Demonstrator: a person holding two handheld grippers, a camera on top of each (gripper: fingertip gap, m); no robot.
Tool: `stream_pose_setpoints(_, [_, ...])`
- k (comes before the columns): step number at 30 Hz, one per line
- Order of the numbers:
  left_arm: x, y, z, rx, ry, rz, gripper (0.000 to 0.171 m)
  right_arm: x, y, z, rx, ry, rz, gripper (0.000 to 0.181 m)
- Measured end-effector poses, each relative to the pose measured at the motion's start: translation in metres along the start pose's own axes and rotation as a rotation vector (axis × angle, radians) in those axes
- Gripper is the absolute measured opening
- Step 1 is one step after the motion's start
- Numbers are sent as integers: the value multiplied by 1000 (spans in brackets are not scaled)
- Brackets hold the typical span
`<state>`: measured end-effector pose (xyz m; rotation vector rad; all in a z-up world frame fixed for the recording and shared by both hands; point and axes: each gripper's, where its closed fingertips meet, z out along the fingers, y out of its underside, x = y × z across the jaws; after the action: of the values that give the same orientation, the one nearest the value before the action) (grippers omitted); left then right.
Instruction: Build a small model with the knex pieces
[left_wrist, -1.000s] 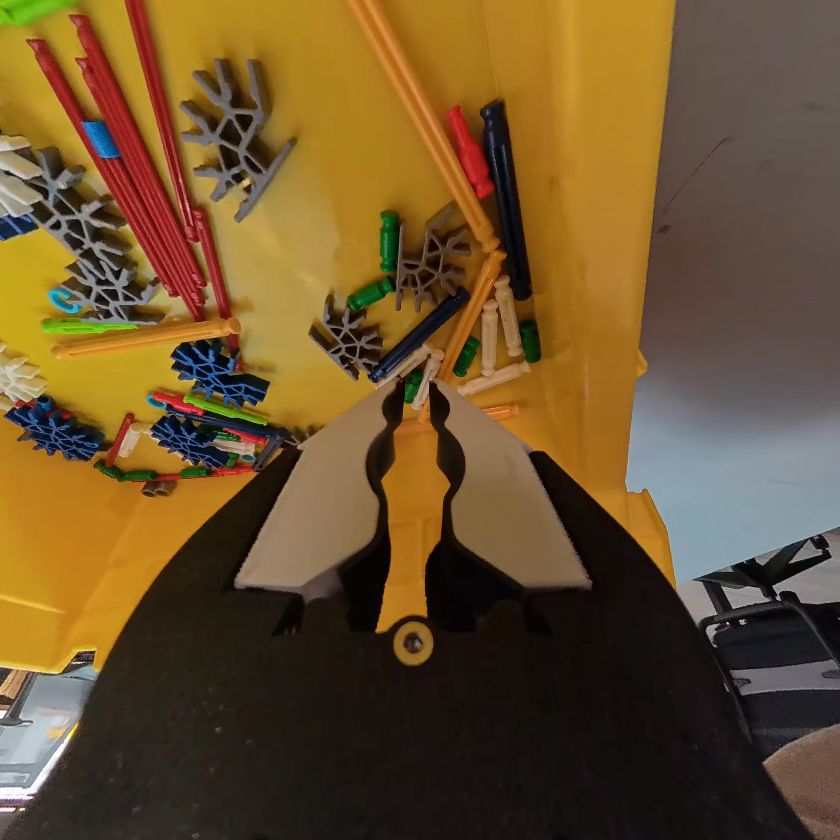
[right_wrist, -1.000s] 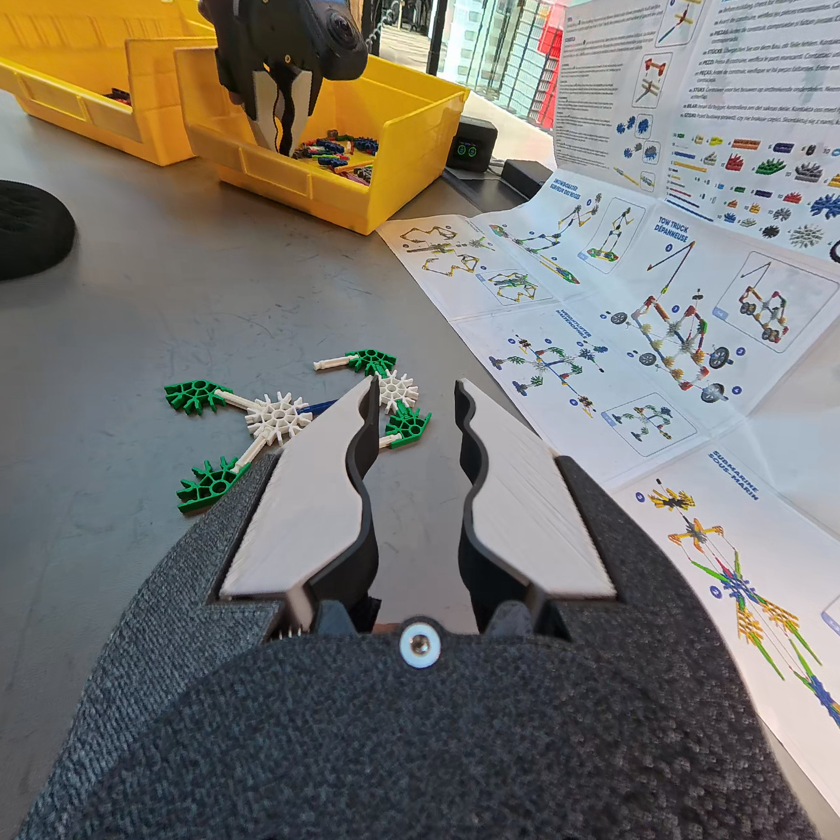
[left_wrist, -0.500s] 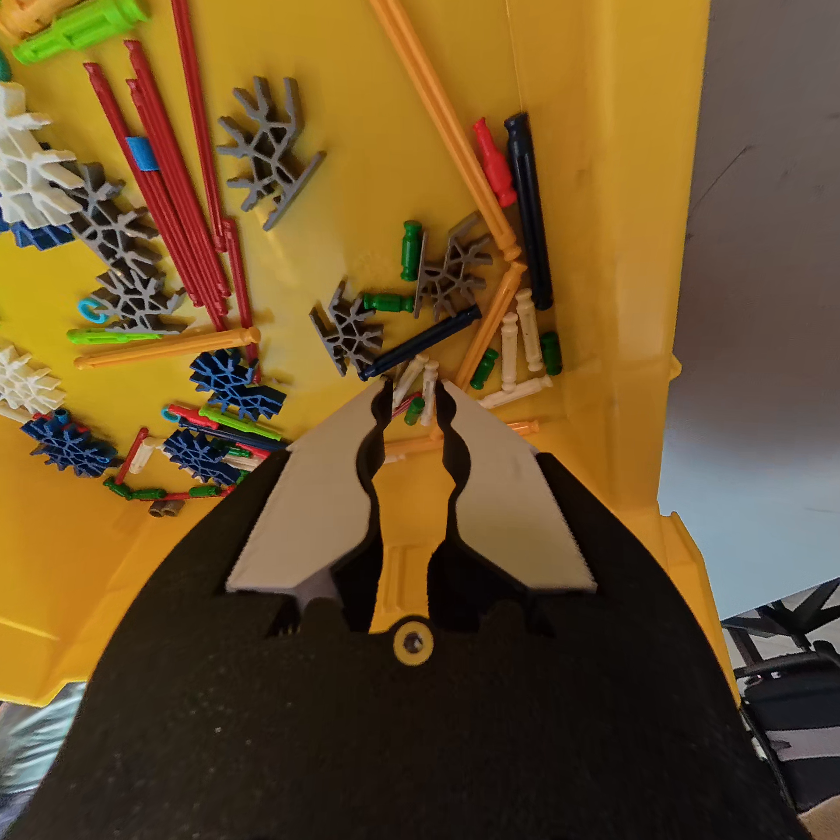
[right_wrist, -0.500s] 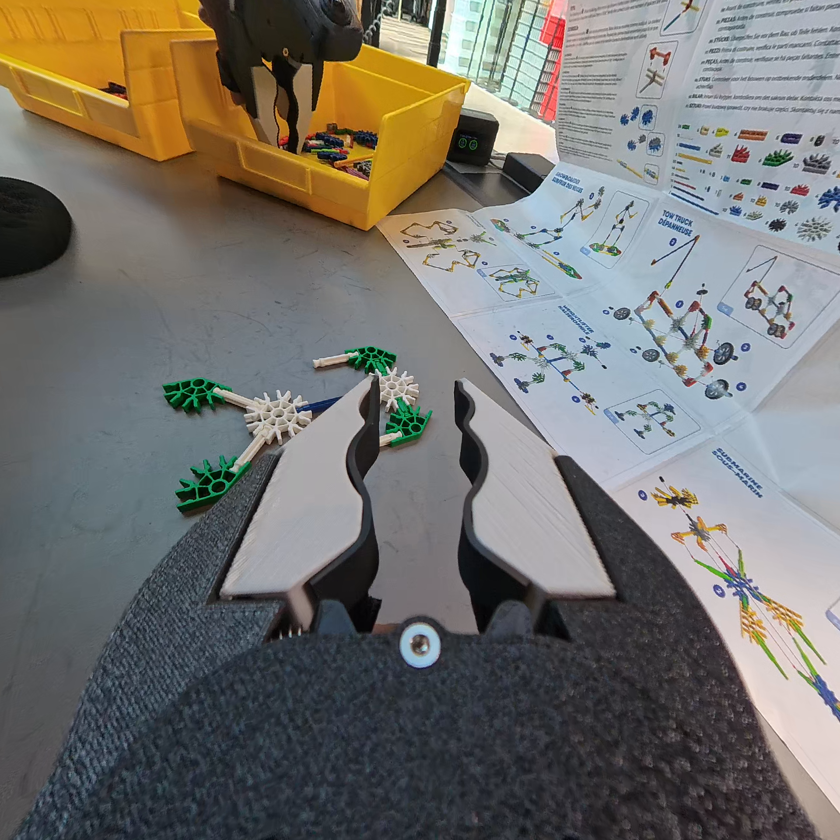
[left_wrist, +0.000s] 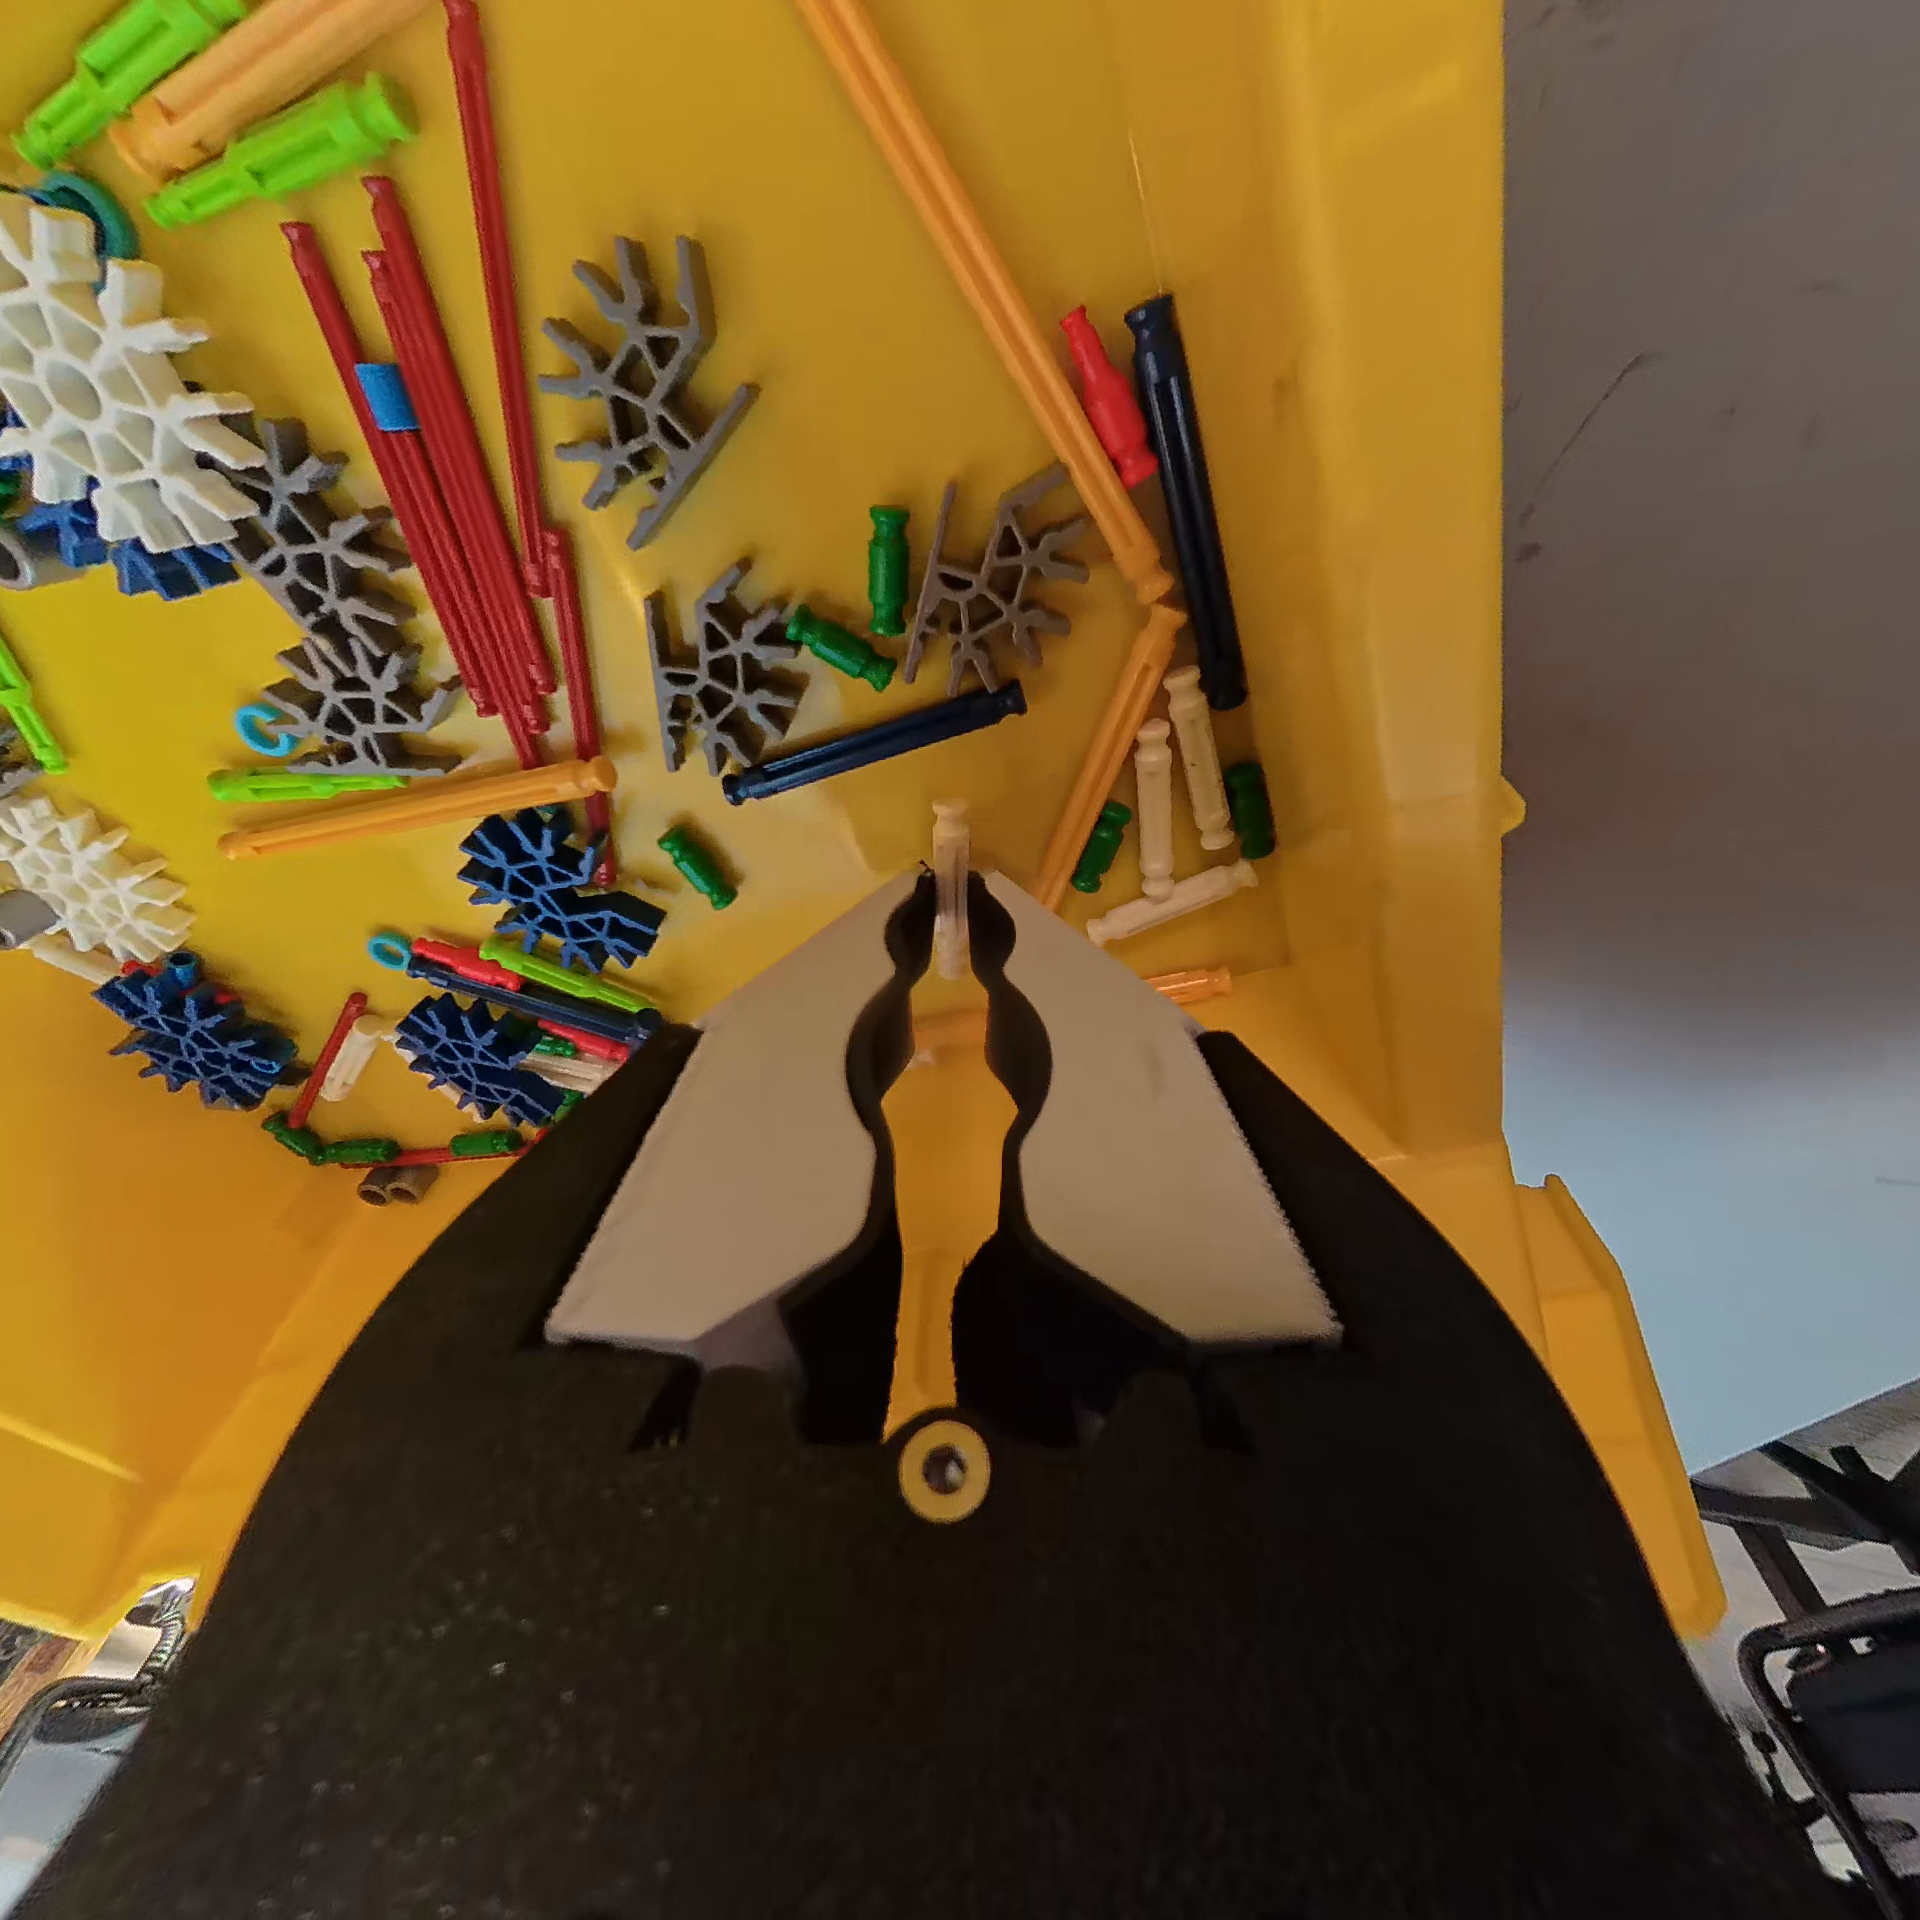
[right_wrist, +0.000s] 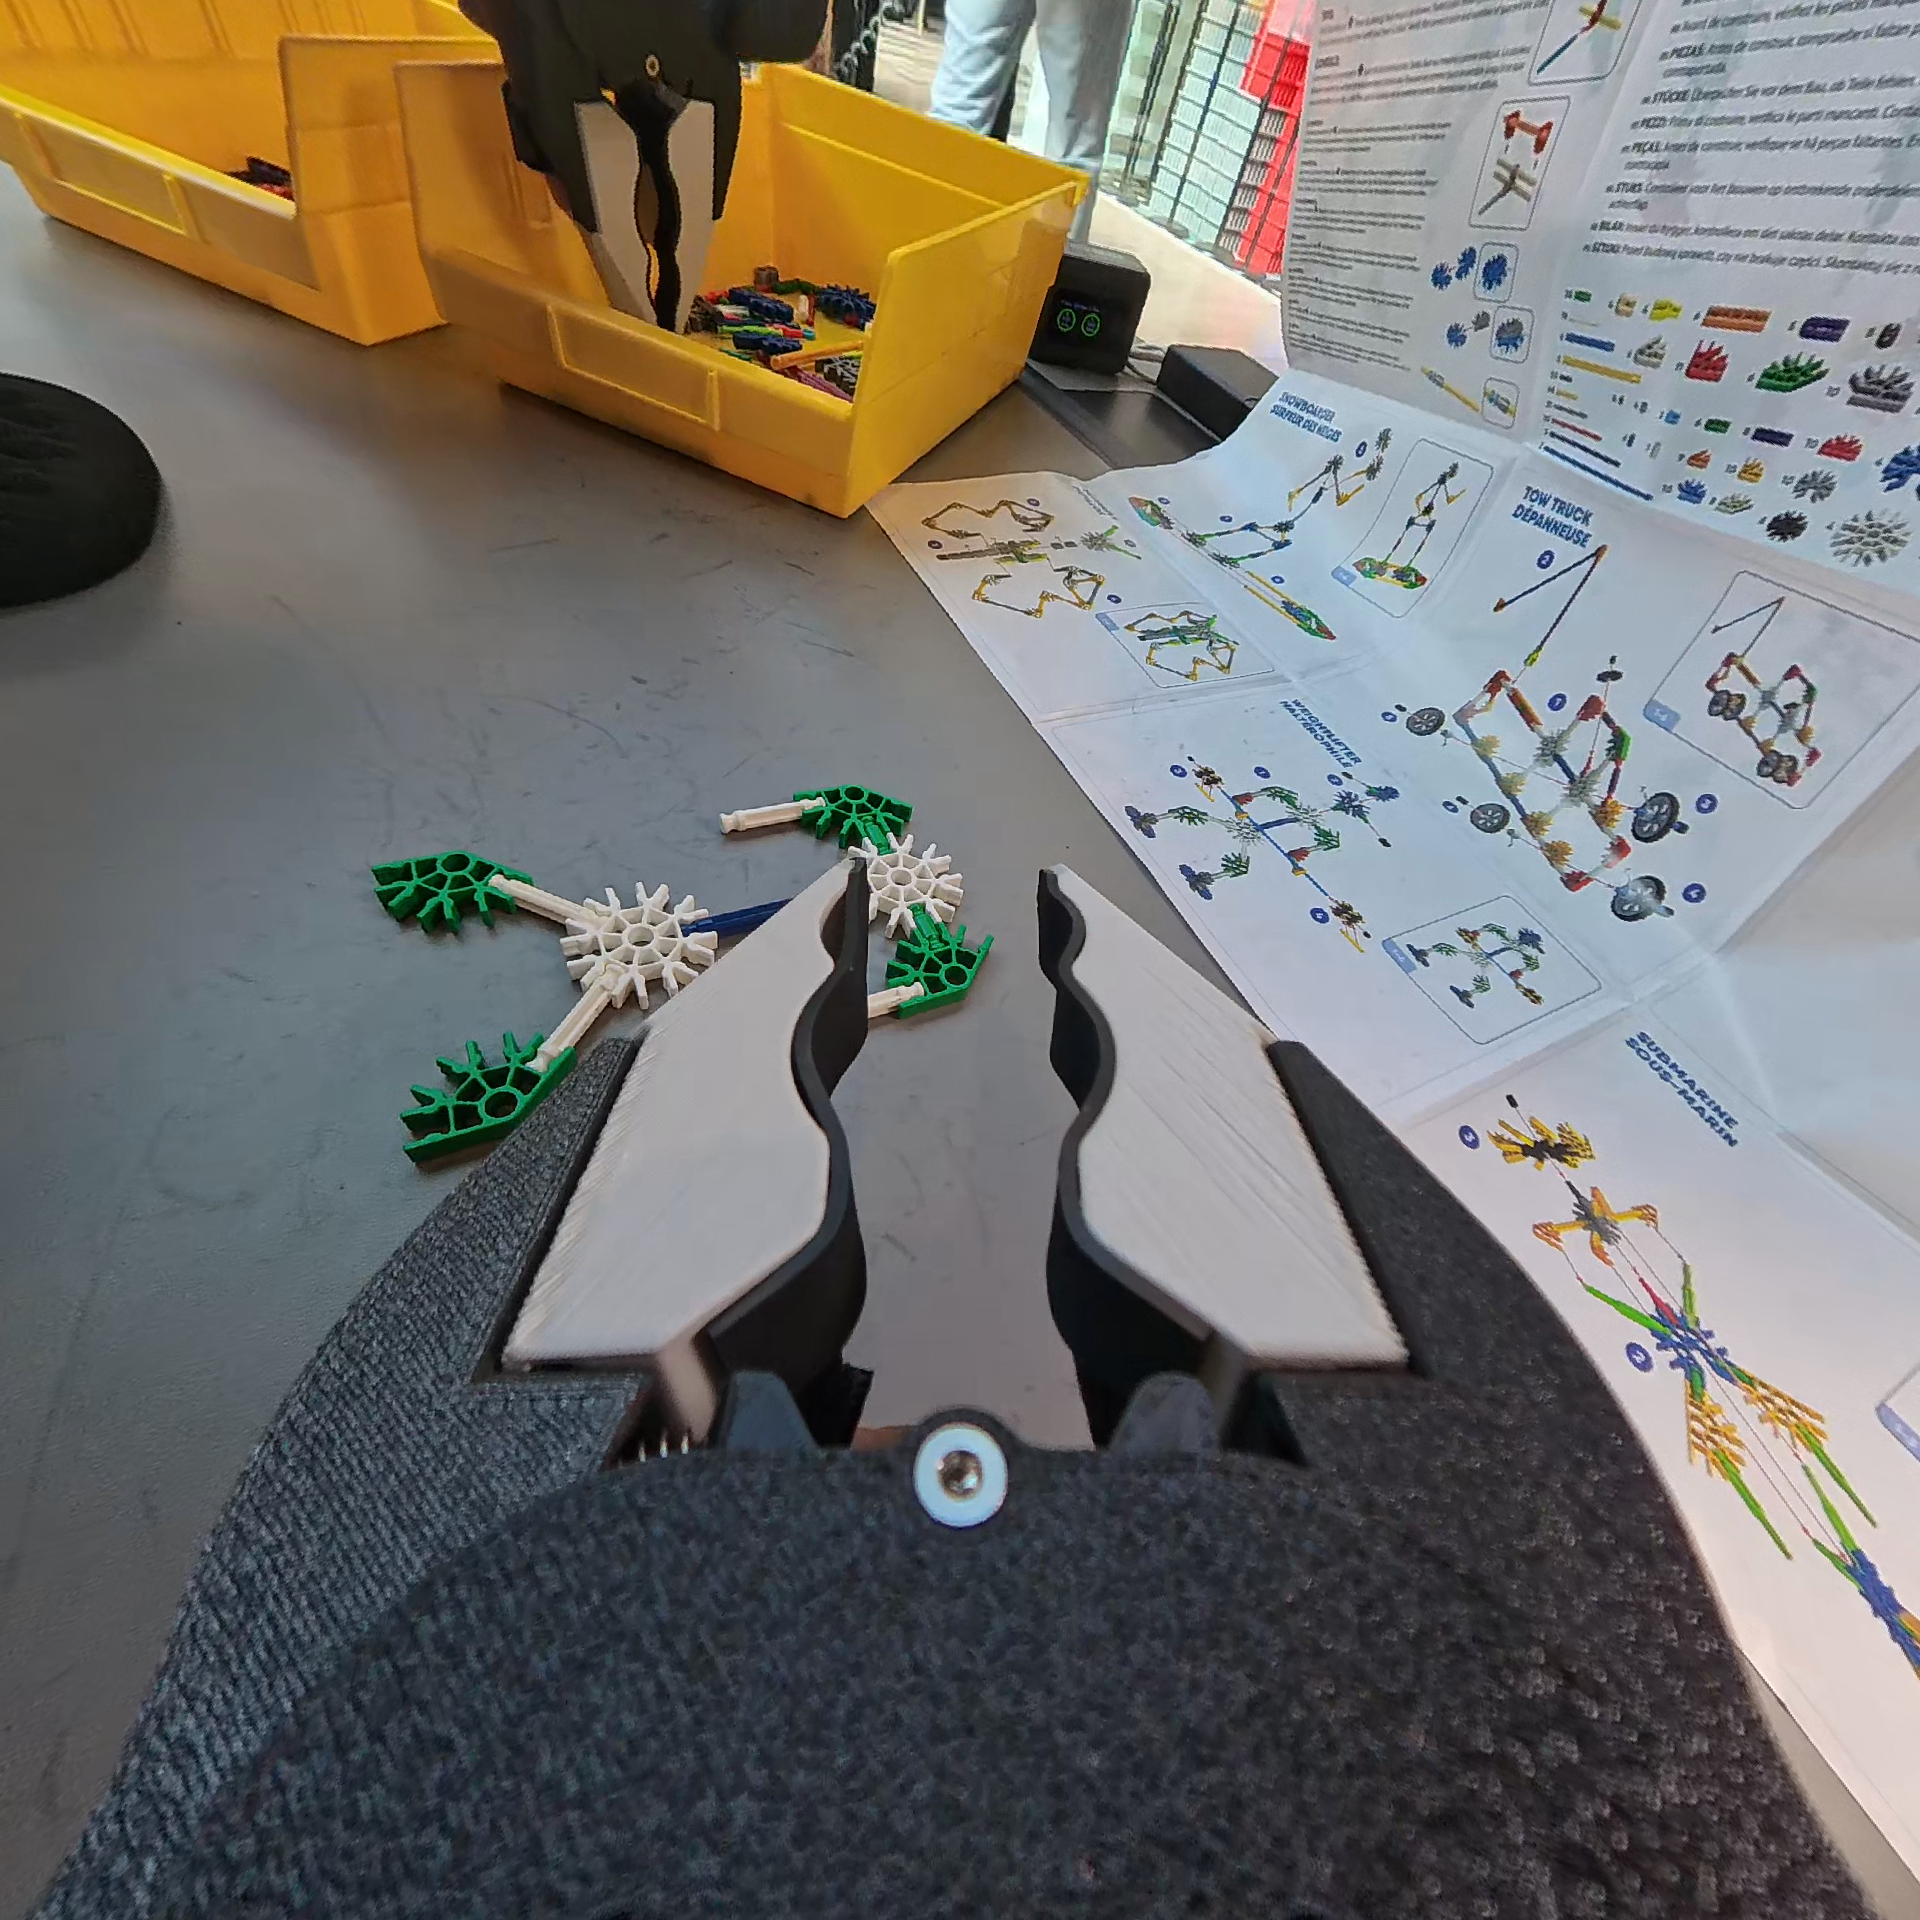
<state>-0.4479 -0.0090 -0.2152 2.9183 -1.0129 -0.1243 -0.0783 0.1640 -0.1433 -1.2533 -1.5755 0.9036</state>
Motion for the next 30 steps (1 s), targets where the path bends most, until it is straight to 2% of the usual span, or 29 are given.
stream_pose_setpoints(4, [-4,-7,-19,87,2,-39,4,0,0,0,-2,-1,-1,31])
stream_pose_setpoints(7, [-1,-29,-47,238,9,-68,4,-1,0,0,-3,-1,-5,31])
stream_pose_setpoints(12, [31,-95,-100,483,-42,15,4,2,0,0,3,10,6,31])
stream_pose_setpoints(15, [70,-142,-119,592,-52,100,4,4,-1,-1,9,20,14,31])
stream_pose_setpoints(18, [118,-194,-131,776,-5,134,4,4,-2,-2,18,18,14,31])
stream_pose_setpoints(22, [173,-253,-142,1092,189,52,4,-10,-10,-5,64,-49,2,31])
stream_pose_setpoints(26, [205,-288,-150,1365,484,-117,4,-51,-34,-14,174,-292,86,31])
stream_pose_setpoints(28, [210,-299,-150,1445,611,-212,4,-64,-41,-17,194,-338,66,33])
stream_pose_setpoints(30, [215,-303,-147,1448,751,-295,4,-71,-42,-16,182,-329,27,33])
